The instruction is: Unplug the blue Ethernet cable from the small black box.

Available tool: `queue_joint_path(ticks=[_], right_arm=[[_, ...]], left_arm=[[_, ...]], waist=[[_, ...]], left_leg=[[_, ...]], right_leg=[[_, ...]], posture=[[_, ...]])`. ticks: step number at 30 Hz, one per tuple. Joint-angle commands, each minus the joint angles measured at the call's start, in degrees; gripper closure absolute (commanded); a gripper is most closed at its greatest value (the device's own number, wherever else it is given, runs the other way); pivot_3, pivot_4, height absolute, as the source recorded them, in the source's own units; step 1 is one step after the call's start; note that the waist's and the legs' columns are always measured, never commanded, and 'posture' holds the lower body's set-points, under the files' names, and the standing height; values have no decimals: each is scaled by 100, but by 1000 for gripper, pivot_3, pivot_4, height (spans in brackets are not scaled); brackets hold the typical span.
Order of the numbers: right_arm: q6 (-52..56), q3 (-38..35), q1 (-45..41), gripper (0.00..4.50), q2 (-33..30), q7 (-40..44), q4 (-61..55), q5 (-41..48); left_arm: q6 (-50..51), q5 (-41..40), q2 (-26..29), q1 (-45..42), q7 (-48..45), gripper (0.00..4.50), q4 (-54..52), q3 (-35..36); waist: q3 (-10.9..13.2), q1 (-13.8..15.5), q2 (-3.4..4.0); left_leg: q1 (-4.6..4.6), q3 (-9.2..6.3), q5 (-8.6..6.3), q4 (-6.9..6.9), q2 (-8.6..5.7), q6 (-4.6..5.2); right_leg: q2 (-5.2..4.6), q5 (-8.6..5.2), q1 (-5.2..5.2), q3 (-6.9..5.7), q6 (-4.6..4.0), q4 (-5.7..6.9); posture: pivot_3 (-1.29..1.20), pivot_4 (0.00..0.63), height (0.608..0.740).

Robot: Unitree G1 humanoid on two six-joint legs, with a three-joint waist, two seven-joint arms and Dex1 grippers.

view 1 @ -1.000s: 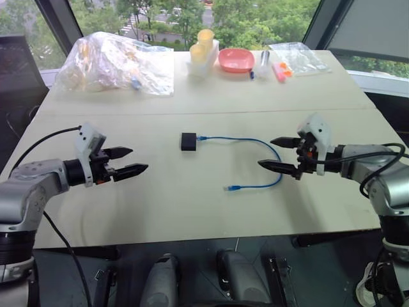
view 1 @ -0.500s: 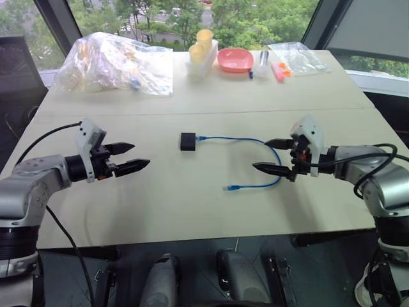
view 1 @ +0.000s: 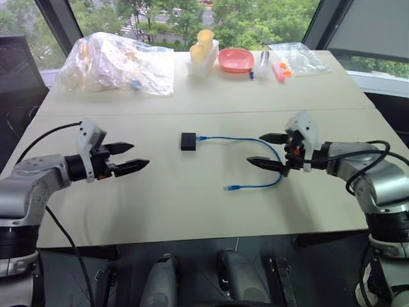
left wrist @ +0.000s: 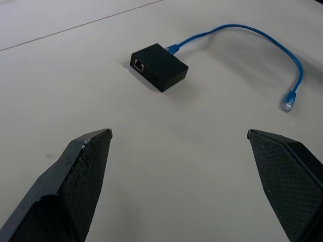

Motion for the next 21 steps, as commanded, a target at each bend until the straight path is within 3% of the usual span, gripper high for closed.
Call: queue_joint_path(ticks=[1, 5, 9, 14, 18, 21], right_arm=[[-230, 4, -233, 100, 109, -87, 92, -109], [-503, 374, -842, 100, 542, -232, 618, -432], [-1173, 1196, -1918, 100, 1208, 72, 2100, -1111], [-2383, 1538, -3506, 100, 2232, 383, 5444, -1767], [-3249, 1560, -4295, 100, 2737, 213, 7369, -2299], [-3420, 1444, -4569, 100, 3052, -77, 8249, -2561]], left_arm=[[-179, 48, 58, -169, -60, 42, -5, 8], [-246, 55, 153, -360, -282, 42, 218, -62], [-313, 96, 462, -798, -955, 42, 715, -281], [-735, 412, 820, -1425, -1641, 42, 1474, -547], [-792, 391, 731, -1663, -1532, 42, 1653, -376], [-605, 217, 631, -1316, -1305, 42, 1136, -157]], waist=[[0, 0, 0], [0, -29, 0], [1, -59, -1], [2, -48, 1], [2, -30, 1], [2, -48, 1]], left_leg=[[0, 0, 0, 0, 0, 0], [2, 1, 0, 4, -1, 0], [28, 13, 1, 6, 0, 0], [35, 15, 1, 2, 2, 1], [25, 14, 1, 0, 0, 1], [22, 19, -2, -2, -2, 4]], right_leg=[[0, 0, 0, 0, 0, 0], [2, 1, -1, 1, 0, 9], [11, 0, 0, 10, -2, 41], [15, -1, -1, 10, -3, 52], [8, 1, -1, 10, 3, 50], [-1, 10, -3, 11, 22, 48]], posture=[[0, 150, 740], [0, 150, 740], [0, 150, 740], [0, 150, 740], [0, 150, 740], [0, 150, 740]])
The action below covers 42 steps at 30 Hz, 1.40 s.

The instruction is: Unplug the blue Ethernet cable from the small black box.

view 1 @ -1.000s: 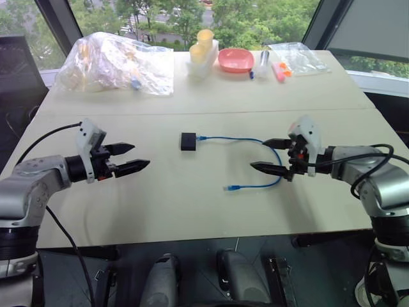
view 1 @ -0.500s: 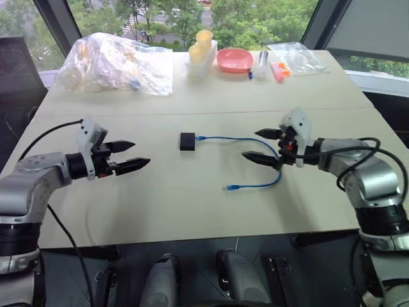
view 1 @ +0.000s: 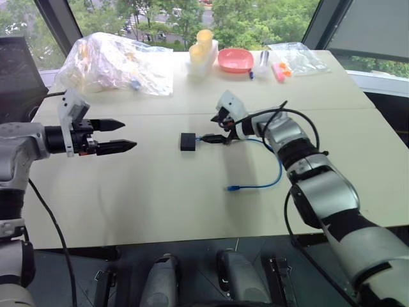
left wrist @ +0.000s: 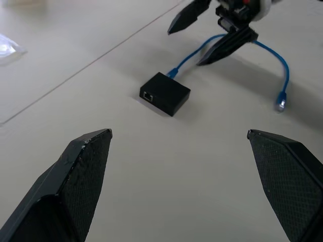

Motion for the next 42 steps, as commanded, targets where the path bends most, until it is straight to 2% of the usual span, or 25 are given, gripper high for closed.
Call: queue_joint_path(ticks=[1, 6, 8, 9, 13, 16, 19, 22, 27, 34, 38, 42], right_arm=[[-235, -174, -233, 100, 236, -293, 755, -307], [-207, -169, -98, 100, 417, -512, 1102, -806], [-183, -202, 2, 646, 513, -589, 1141, -933], [-175, -222, 36, 995, 547, -618, 1151, -985], [-142, -235, 122, 2905, 669, -257, 1167, -1176], [-155, -322, 106, 4478, 726, -130, 1154, -1215], [-379, -280, 70, 4478, 733, -268, 1129, -1387], [-1185, -46, -158, 4478, 577, -1001, 1029, -1799], [-2412, 95, -668, 4478, -8, -1745, 662, -2184], [-3134, -322, -668, 4478, -524, -1186, -407, -1661], [-3003, -485, -475, 4478, -710, -883, -1326, -1366], [-2629, -628, -207, 4478, -875, -631, -2276, -1065]], left_arm=[[168, -247, -72, 388, 288, 42, -731, 390], [607, -579, -170, 1266, 901, 42, -1714, 982], [821, -716, -180, 1642, 1169, 0, -2113, 1304], [900, -773, -179, 1776, 1260, 0, -2257, 1422], [1306, -1047, -84, 2315, 1519, 0, -2813, 1984], [1392, -1118, -22, 2436, 1613, 0, -2896, 2133], [1345, -1106, 21, 2381, 1658, 0, -2813, 2114], [1183, -1056, 10, 1991, 1679, 0, -2440, 1956], [802, -843, -221, 577, 1372, 0, -687, 1340], [-405, 216, -890, -2017, 81, 0, 2836, 56], [-1110, 718, -1452, -3255, -315, 0, 4686, -181], [-1401, 992, -1843, -3975, -654, 0, 5631, -150]], waist=[[0, -7, 0], [0, -19, 0], [-1, -35, 0], [-1, -48, 0], [-3, -118, -1], [-3, -133, -1], [-3, -140, -1], [-3, -143, 0], [4, -110, 11], [2, -143, 5], [2, -134, 6], [3, -128, 5]], left_leg=[[0, 1, -1, -2, 1, 1], [4, -4, -2, -6, 5, 2], [11, -8, -2, -5, 8, 1], [19, -8, -2, -5, 8, 1], [36, -14, 0, 0, 9, -2], [51, -24, 1, 3, 8, -4], [66, -32, 1, 1, 7, -4], [67, -31, 1, 0, 6, -4], [21, -25, 24, 3, -9, -40], [12, -18, 21, -8, -10, -35], [7, -16, 17, -12, -8, -28], [0, -15, 15, -8, -9, -24]], right_leg=[[-1, 0, 0, 0, 1, 1], [-1, 1, -5, 0, 2, 8], [2, 0, 0, -2, 0, 11], [2, -3, 5, -1, -6, 13], [1, -11, 26, -2, -22, 12], [0, -11, 44, -2, -25, 11], [0, -11, 58, -3, -26, 9], [0, -11, 57, -2, -26, 8], [-5, -8, 15, -5, -27, 11], [6, 9, 7, -6, 10, 12], [10, 7, 0, -6, 12, 12], [8, 5, -1, -5, 15, 9]], posture=[[0, 150, 740], [0, 150, 740], [0, 150, 740], [0, 150, 740], [0, 150, 740], [0, 150, 740], [0, 150, 740], [0, 150, 740], [0, 150, 740], [0, 150, 740], [0, 150, 740], [0, 150, 740]])
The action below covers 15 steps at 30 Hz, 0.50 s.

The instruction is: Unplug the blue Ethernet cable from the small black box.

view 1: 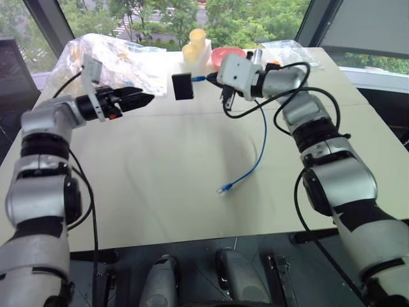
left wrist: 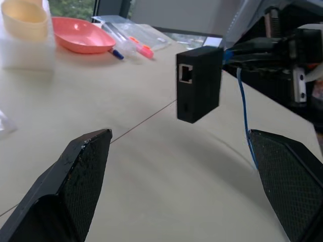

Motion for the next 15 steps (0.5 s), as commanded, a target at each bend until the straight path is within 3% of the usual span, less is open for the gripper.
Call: queue_joint_path(ticks=[1, 15], right_arm=[[330, -277, 99, 4478, -170, 204, -992, 405], [1513, -396, 717, 4478, -287, 438, -2706, 891]], left_arm=[[-322, 235, -162, -548, -312, 0, 514, 73], [-483, 487, -638, -1130, -481, 0, 922, 480]], waist=[[0, 6, 0], [0, 12, -1]], left_leg=[[-2, -1, 0, 1, 0, 0], [-3, -9, -1, 6, 1, 2]], right_leg=[[0, 0, 0, 0, 1, -1], [2, -1, -2, -2, 1, 7]], posture=[[0, 150, 740], [0, 150, 740]])
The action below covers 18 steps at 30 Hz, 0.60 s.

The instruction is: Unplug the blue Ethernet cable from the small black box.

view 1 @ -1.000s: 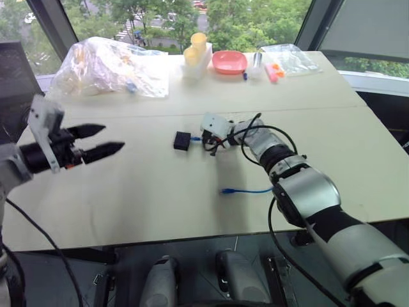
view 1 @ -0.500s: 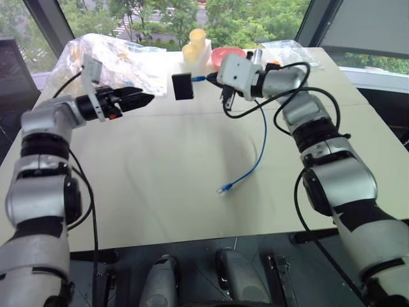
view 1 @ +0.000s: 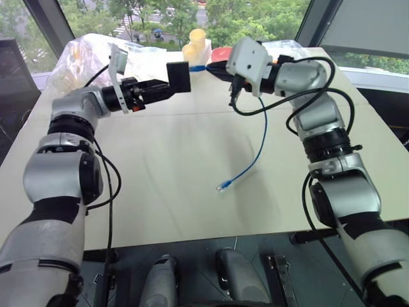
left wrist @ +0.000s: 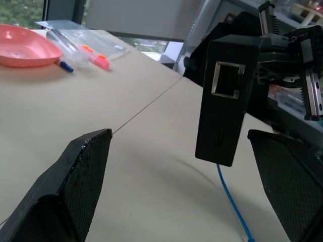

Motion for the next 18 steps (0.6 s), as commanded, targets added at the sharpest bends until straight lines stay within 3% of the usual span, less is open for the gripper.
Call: queue_joint_path(ticks=[1, 3, 4, 14, 18], right_arm=[[145, -128, -39, 4478, -55, 6, -433, 175], [209, -112, -27, 4478, -43, -2, -518, 198], [239, -106, -20, 4500, -34, 2, -559, 213], [578, -47, 104, 4500, 32, 33, -1042, 319], [641, -24, 149, 4500, 7, 77, -1110, 316]], left_arm=[[-93, 12, -20, -350, -91, 0, -83, 188], [-96, 30, -48, -368, -100, 0, -72, 227], [-97, 40, -61, -377, -95, 562, -66, 244], [-51, 208, -127, -396, -416, 3996, -74, 287], [-65, 252, -119, -400, -424, 4007, -73, 321]], waist=[[0, 3, 0], [0, 5, 0], [0, 5, -1], [0, 3, 0], [0, 4, -1]], left_leg=[[-1, 0, 0, 0, 0, 0], [-3, 0, 0, 2, 0, 0], [-3, 0, 0, 2, 0, 0], [-3, 0, 0, 2, 0, 0], [-3, -1, 0, 2, 0, 0]], right_leg=[[0, 0, 0, 0, 0, 0], [0, 0, 0, 0, 0, 0], [0, 0, 0, 0, 0, -1], [0, 0, -2, 0, 0, 0], [0, 0, -2, 0, 0, 0]], posture=[[0, 150, 740], [0, 150, 740], [0, 150, 740], [0, 150, 740], [0, 150, 740]])
